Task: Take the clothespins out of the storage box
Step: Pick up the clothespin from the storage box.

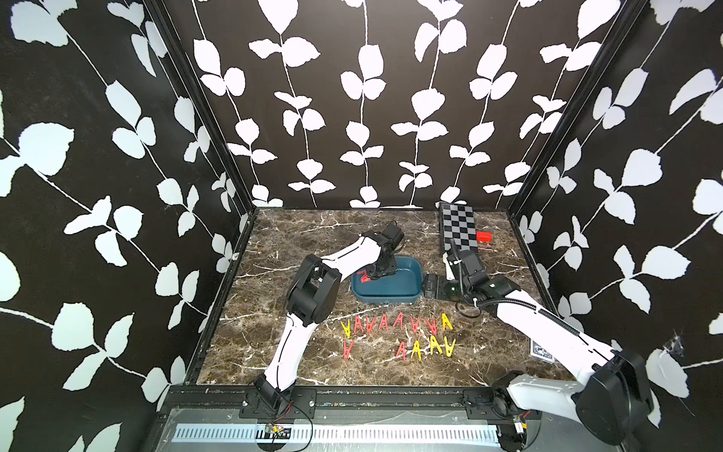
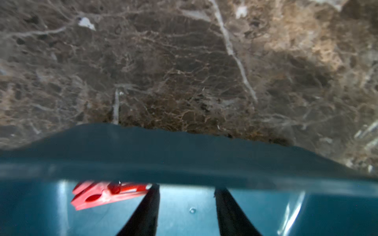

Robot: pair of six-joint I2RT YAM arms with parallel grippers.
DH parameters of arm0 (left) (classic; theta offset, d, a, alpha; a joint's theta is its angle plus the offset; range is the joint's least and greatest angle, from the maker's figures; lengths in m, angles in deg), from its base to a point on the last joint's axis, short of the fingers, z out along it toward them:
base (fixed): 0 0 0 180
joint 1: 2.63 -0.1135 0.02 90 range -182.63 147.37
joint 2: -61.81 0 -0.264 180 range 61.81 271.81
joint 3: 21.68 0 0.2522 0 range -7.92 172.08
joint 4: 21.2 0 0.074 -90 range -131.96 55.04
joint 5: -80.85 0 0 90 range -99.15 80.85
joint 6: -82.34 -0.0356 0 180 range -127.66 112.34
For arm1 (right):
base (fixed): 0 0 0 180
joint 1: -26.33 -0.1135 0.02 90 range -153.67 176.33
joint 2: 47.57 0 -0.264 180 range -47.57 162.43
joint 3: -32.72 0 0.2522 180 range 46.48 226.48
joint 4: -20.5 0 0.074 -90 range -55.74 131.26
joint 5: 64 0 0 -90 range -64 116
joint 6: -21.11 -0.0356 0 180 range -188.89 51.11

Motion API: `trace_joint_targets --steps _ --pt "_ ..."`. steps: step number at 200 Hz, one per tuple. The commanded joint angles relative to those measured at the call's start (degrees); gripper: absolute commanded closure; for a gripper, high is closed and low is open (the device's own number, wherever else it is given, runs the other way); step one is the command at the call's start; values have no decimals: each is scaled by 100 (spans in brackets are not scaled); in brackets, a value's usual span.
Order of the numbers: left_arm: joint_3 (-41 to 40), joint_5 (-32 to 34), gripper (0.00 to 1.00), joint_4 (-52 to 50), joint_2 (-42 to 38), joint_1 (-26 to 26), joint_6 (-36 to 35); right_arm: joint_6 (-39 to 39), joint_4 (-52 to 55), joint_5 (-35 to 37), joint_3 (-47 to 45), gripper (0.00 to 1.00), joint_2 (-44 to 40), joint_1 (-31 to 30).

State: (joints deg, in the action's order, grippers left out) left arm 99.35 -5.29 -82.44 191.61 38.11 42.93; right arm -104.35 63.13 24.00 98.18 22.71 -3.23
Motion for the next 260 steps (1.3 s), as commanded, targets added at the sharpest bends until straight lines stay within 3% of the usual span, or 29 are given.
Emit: trace_joint_targets --steps 1,99,157,260 --pt "185 102 51 -320 19 -21 109 44 -19 44 54 1 -15 27" --pt "-80 538 56 -754 -244 -21 111 53 -43 19 66 1 -5 26" --pt "-541 489 56 202 -683 -21 123 46 -44 7 24 1 -32 29" --pt "-508 430 56 42 -306 -215 279 71 -35 -20 23 1 16 29"
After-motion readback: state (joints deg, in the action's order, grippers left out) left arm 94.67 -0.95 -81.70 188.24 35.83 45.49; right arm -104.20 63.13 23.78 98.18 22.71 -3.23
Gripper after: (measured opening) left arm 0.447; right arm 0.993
